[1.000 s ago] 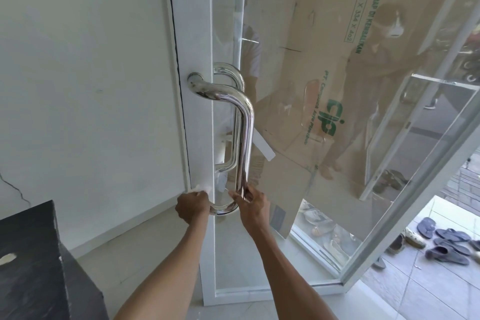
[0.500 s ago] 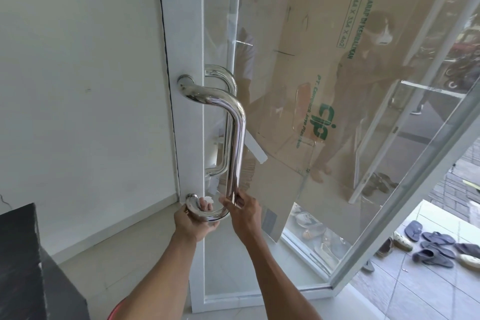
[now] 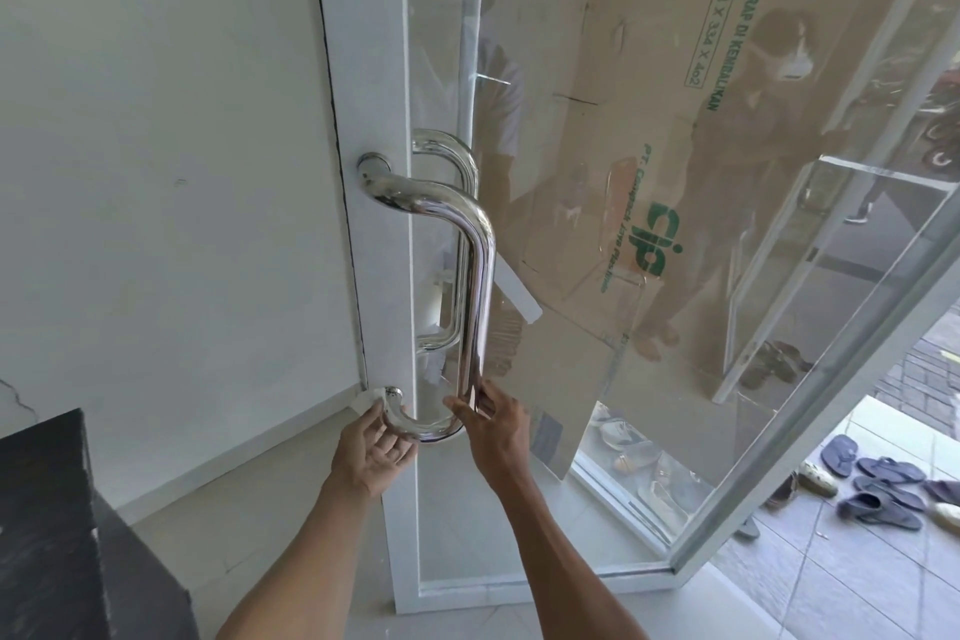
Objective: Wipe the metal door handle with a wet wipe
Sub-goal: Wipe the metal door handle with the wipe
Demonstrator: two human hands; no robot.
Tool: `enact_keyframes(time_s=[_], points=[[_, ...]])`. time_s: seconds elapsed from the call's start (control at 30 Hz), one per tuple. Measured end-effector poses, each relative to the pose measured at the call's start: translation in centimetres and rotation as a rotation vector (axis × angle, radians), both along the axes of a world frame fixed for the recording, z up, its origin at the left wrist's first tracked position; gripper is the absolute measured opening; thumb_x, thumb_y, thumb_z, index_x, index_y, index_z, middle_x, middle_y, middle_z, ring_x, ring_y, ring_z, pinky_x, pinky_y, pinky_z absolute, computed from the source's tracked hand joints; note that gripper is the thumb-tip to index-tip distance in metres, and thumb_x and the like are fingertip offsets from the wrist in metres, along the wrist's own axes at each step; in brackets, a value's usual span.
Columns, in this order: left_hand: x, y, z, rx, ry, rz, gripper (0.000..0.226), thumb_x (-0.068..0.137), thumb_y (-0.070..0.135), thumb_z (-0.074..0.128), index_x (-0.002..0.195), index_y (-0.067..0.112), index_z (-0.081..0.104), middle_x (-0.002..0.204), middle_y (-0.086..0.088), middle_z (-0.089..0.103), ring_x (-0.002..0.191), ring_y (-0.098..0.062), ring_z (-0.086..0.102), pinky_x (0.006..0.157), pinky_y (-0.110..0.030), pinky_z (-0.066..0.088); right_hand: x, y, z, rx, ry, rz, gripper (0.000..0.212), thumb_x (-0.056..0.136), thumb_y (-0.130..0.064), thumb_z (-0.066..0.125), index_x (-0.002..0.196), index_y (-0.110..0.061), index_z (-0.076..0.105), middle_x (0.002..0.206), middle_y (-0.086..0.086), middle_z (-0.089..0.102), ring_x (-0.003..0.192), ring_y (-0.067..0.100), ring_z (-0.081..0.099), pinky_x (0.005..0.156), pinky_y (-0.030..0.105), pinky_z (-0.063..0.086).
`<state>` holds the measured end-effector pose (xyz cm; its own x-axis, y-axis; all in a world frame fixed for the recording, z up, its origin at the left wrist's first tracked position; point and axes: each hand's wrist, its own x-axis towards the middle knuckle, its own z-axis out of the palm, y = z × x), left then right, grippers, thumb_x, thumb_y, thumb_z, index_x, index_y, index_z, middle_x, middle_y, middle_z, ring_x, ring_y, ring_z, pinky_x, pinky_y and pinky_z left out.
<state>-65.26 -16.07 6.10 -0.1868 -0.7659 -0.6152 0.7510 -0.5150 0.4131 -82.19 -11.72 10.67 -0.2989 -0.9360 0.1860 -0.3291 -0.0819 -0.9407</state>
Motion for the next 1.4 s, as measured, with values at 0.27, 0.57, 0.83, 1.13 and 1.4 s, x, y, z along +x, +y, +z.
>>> enact_keyframes(time_s=[0.27, 0.57, 0.83, 1.13, 1.4], points=[[1.1, -2.1, 1.8, -0.024, -0.233, -0.121, 0.021, 0.086, 0.021, 0.069, 0.096, 0.004, 0.064, 0.087, -0.013, 0.072, 0.086, -0.021, 0.065, 0.083, -0.034, 0.051, 0.1, -1.1, -0.1, 0.000, 0.045, -0.016, 0.018, 0.075, -0.035, 0.079, 0.089, -0.025, 0.073, 0.054, -0.017, 0.056, 0.053, -0.004, 0.051, 0.062, 0.018, 0.049], [2.4, -4.0, 5.2, -0.038, -0.879, -0.341, 0.026, 0.076, 0.017, 0.081, 0.074, 0.003, 0.059, 0.058, -0.011, 0.066, 0.058, -0.018, 0.063, 0.066, -0.032, 0.056, 0.1, -1.4, -0.1, -0.021, 0.078, -0.021, 0.015, 0.076, -0.038, 0.077, 0.083, -0.027, 0.069, 0.057, -0.023, 0.060, 0.055, -0.005, 0.056, 0.055, 0.006, 0.041], [-0.9, -4.3, 7.6, -0.068, -1.495, -0.299, 0.042, 0.059, 0.016, 0.090, 0.089, -0.002, 0.067, 0.091, -0.019, 0.071, 0.082, -0.031, 0.072, 0.066, -0.034, 0.059, 0.2, -1.6, -0.1, 0.012, 0.076, -0.028, 0.022, 0.074, -0.041, 0.077, 0.083, -0.022, 0.069, 0.059, -0.010, 0.062, 0.058, 0.002, 0.058, 0.060, 0.019, 0.049], [0.4, -2.6, 4.6, -0.083, -0.883, -0.224, 0.029, 0.073, 0.029, 0.080, 0.077, 0.005, 0.065, 0.067, -0.014, 0.067, 0.051, -0.022, 0.061, 0.058, -0.030, 0.054, 0.3, -1.4, 0.1, 0.031, 0.016, -0.016, 0.024, 0.076, -0.037, 0.079, 0.093, -0.021, 0.074, 0.079, -0.007, 0.075, 0.078, 0.001, 0.070, 0.072, 0.020, 0.054], [0.2, -1.4, 3.0, -0.116, -0.568, 0.057, 0.021, 0.073, 0.002, 0.080, 0.079, 0.007, 0.061, 0.085, -0.015, 0.063, 0.069, -0.020, 0.061, 0.057, -0.026, 0.057, 0.3, -1.2, 0.3, 0.040, 0.021, -0.014, 0.027, 0.076, -0.039, 0.078, 0.095, -0.021, 0.074, 0.080, -0.007, 0.075, 0.079, 0.005, 0.070, 0.075, 0.025, 0.056]])
